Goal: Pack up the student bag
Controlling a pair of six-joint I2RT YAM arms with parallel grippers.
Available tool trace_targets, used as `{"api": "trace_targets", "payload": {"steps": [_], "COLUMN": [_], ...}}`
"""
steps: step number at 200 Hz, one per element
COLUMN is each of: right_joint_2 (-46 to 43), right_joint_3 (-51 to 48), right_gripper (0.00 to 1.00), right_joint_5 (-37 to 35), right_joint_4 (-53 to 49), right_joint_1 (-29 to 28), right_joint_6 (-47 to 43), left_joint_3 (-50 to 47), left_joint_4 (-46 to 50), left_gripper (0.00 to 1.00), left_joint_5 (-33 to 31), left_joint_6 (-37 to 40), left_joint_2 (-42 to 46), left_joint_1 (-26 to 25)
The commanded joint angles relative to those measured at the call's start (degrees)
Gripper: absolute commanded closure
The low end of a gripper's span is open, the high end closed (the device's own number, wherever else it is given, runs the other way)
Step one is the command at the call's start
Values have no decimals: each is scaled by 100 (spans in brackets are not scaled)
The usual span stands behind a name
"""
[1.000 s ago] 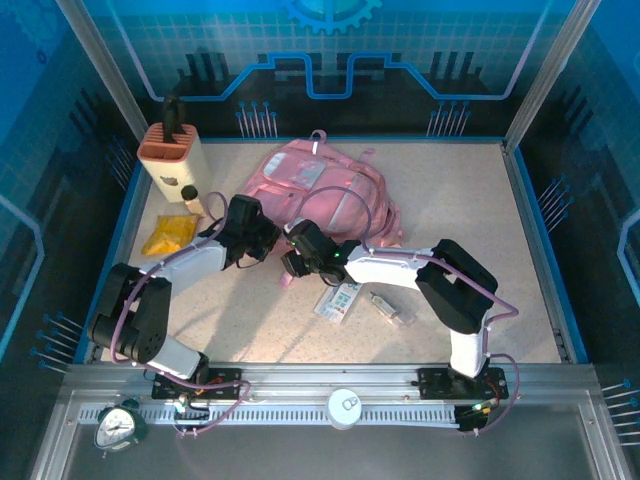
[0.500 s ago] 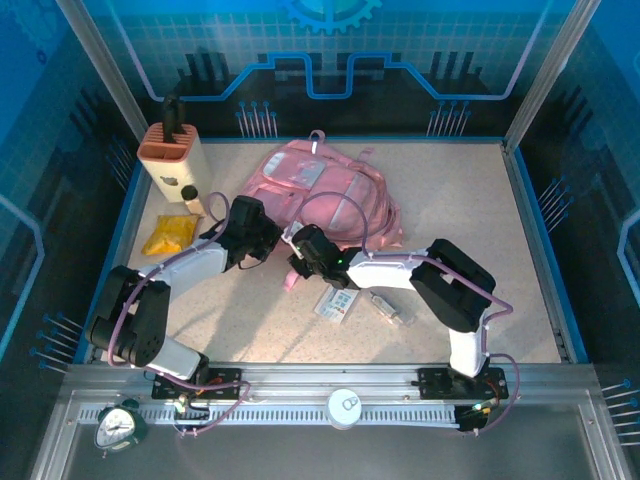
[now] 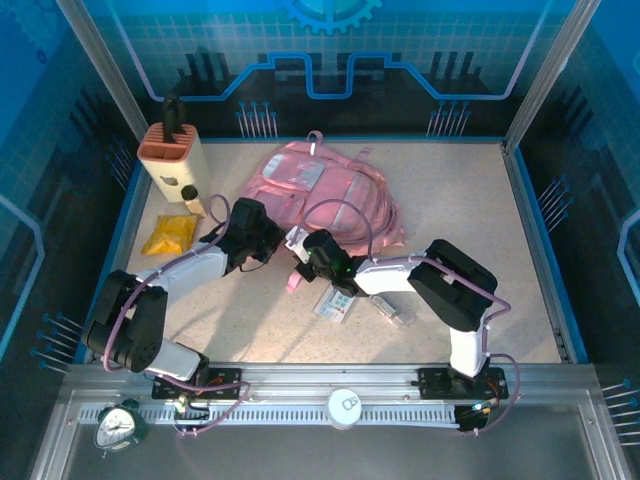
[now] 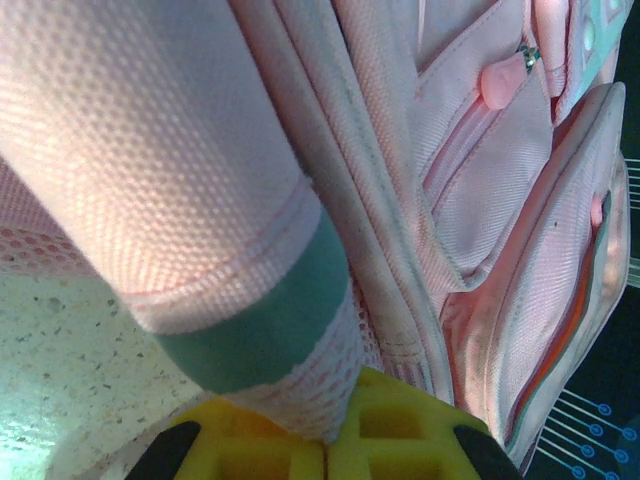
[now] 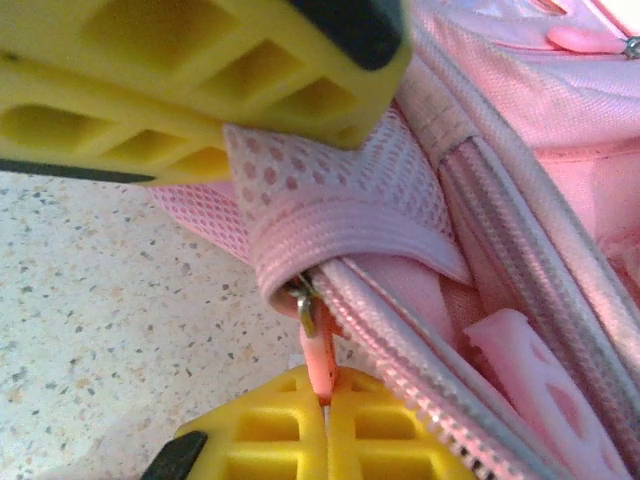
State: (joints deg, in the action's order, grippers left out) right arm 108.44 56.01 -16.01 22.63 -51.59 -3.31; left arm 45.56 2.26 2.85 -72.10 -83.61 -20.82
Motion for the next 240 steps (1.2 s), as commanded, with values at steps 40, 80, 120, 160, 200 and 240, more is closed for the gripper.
{"api": "trace_targets", "payload": {"steps": [40,80,120,160,200,240], "right_joint_2": [-602,-782,-1046,-1435,-1587,-1352], "right_joint_3": [-364,-525,-878,-1222,-1331,-1000], "right_gripper": [100,100,100,100,100,98], "right_joint_5": [117,-134,-177,-34,344,950], "right_joint_4": [725,556,182,-42,-104,-75], "right_joint_1": [44,57,64,54,44,-195], "right_joint_6": [316,663,1039,1232,1205,1677], "left_joint_3": [85,121,133,170,152,212], "left_joint_4": [92,281,417,506,351,301], "left_gripper": [100,100,100,100,100,100], "left_joint_5": [622,489,352,324,437,464], "left_joint_6": [75,145,234,280,151,71], "left_joint_2": [403,473,469,411,416,423], "left_joint_1": [-190,-160,-97,-37,-59,-211]}}
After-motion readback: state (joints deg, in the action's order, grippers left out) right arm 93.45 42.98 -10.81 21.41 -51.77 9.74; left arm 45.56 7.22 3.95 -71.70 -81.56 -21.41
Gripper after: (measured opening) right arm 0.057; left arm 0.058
